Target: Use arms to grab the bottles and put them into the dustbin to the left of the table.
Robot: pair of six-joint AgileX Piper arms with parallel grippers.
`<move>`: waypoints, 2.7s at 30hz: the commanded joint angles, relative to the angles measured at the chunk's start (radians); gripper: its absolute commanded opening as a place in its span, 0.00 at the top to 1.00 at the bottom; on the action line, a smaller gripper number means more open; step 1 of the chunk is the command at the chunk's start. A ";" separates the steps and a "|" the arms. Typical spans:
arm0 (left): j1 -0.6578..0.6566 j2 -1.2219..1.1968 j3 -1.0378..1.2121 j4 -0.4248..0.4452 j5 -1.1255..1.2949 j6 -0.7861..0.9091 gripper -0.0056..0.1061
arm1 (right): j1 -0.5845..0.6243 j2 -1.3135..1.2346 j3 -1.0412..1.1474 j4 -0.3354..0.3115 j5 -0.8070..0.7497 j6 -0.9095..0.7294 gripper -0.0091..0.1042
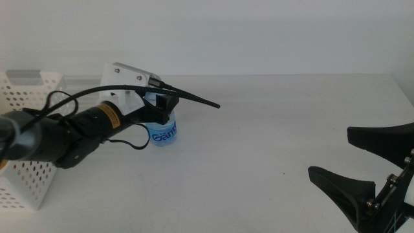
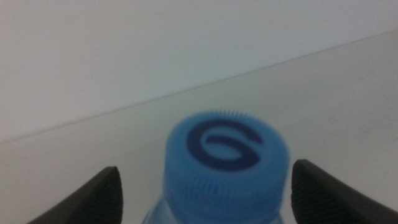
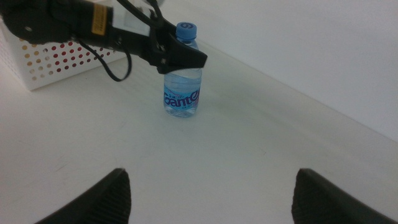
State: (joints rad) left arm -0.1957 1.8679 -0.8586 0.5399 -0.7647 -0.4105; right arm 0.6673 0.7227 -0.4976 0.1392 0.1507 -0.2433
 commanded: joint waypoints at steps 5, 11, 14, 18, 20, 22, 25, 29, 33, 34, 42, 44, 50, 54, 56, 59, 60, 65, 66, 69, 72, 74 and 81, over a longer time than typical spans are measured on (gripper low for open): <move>0.001 0.056 -0.041 -0.073 -0.188 0.010 0.17 | -0.001 -0.003 -0.029 -0.008 -0.078 -0.015 0.32; 0.001 0.126 -0.041 -0.104 -0.316 0.015 0.18 | -0.001 -0.003 -0.029 -0.008 -0.078 -0.015 0.32; 0.001 0.127 -0.041 -0.117 -0.315 0.029 0.24 | -0.001 -0.003 -0.029 -0.008 -0.078 -0.015 0.32; 0.001 0.127 -0.041 -0.136 -0.300 0.079 0.45 | -0.001 -0.003 -0.029 -0.008 -0.078 -0.015 0.32; 0.001 0.127 -0.041 -0.136 -0.300 0.078 0.57 | -0.001 -0.003 -0.029 -0.008 -0.078 -0.015 0.32; -0.001 0.127 -0.037 -0.136 -0.300 0.058 0.69 | -0.001 -0.003 -0.029 -0.008 -0.078 -0.015 0.32; -0.001 0.114 -0.020 -0.138 -0.298 0.007 0.86 | -0.001 -0.003 -0.029 -0.008 -0.078 -0.015 0.32; 0.000 0.045 0.026 -0.155 -0.279 0.031 0.89 | -0.001 -0.003 -0.029 -0.008 -0.078 -0.015 0.32; 0.000 -0.067 0.035 -0.132 -0.106 0.030 0.89 | -0.001 -0.003 -0.029 -0.008 -0.078 -0.015 0.32; -0.001 -0.103 0.035 -0.120 -0.063 0.026 0.89 | -0.001 -0.003 -0.029 -0.008 -0.078 -0.015 0.32; -0.001 -0.381 0.032 -0.032 0.301 -0.150 0.89 | -0.001 -0.003 -0.029 -0.008 -0.078 -0.015 0.32; -0.001 -0.442 0.029 -0.011 0.393 -0.168 0.90 | -0.001 -0.003 -0.029 -0.008 -0.078 -0.015 0.32; -0.001 -0.582 -0.013 0.075 0.652 -0.218 0.99 | -0.001 -0.003 -0.029 -0.008 -0.078 -0.015 0.32; -0.001 -0.637 -0.015 0.082 0.677 -0.254 0.99 | -0.001 -0.003 -0.029 -0.008 -0.078 -0.015 0.32; -0.001 -0.657 -0.015 0.082 0.681 -0.256 0.99 | -0.001 -0.003 -0.029 -0.008 -0.078 -0.015 0.32; -0.001 -0.674 -0.015 0.083 0.683 -0.256 0.99 | -0.001 -0.003 -0.029 -0.008 -0.078 -0.015 0.32; -0.001 -0.678 -0.015 0.083 0.686 -0.261 0.99 | -0.001 -0.003 -0.029 -0.008 -0.078 -0.015 0.32; -0.002 -0.703 -0.030 0.035 0.812 -0.248 0.99 | -0.001 -0.003 -0.029 -0.008 -0.078 -0.015 0.32; -0.002 -0.704 -0.048 -0.033 0.873 -0.197 0.99 | -0.001 -0.003 -0.029 -0.008 -0.078 -0.015 0.32; 0.001 -0.699 -0.118 -0.268 1.048 0.094 0.99 | -0.001 -0.003 -0.029 -0.008 -0.078 -0.015 0.32; 0.001 -0.687 -0.187 -0.473 1.172 0.389 0.99 | -0.001 -0.003 -0.029 -0.008 -0.078 -0.015 0.32; 0.019 -0.675 -0.233 -0.552 1.238 0.497 0.99 | -0.001 -0.003 -0.029 -0.008 -0.078 -0.015 0.32; 0.190 -0.570 -0.424 -0.635 1.548 0.591 0.99 | -0.001 -0.003 -0.029 -0.008 -0.078 -0.015 0.32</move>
State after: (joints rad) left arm -0.0392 1.3036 -1.2105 -0.0706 0.7925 0.1607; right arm 0.6673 0.7227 -0.4976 0.1392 0.1507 -0.2433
